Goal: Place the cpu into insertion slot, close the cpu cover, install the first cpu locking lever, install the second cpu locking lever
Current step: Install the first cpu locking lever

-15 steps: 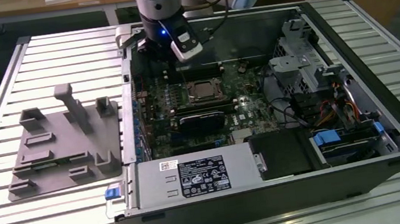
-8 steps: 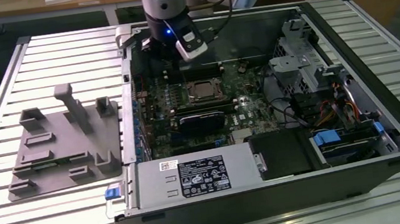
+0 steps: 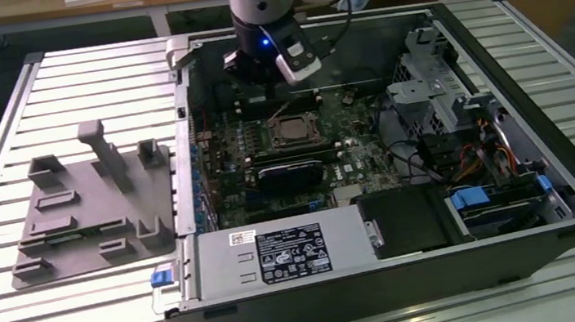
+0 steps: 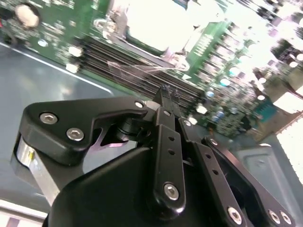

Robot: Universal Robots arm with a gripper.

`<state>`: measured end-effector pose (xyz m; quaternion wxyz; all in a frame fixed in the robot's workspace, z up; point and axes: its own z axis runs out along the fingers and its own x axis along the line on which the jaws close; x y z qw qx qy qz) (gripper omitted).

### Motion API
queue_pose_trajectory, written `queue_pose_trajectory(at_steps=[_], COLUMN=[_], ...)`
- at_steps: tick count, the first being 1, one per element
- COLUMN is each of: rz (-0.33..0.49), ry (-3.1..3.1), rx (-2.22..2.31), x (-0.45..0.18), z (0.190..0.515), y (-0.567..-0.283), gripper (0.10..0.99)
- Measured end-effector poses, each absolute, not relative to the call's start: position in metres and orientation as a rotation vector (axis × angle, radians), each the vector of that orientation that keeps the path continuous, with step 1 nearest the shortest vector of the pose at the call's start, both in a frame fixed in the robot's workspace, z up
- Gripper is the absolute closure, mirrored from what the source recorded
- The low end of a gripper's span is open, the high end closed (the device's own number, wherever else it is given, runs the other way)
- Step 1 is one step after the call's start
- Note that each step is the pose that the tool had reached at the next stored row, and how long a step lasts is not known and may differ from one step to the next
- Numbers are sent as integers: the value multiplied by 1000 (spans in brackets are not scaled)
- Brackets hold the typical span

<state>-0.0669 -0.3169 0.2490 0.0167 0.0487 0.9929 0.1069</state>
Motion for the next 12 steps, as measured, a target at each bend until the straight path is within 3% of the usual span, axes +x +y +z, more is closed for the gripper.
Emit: queue_pose_trajectory(at_steps=[12], rz=[313], ry=[3040], rx=[140], x=[-61], z=[248], y=[-317], gripper=[984])
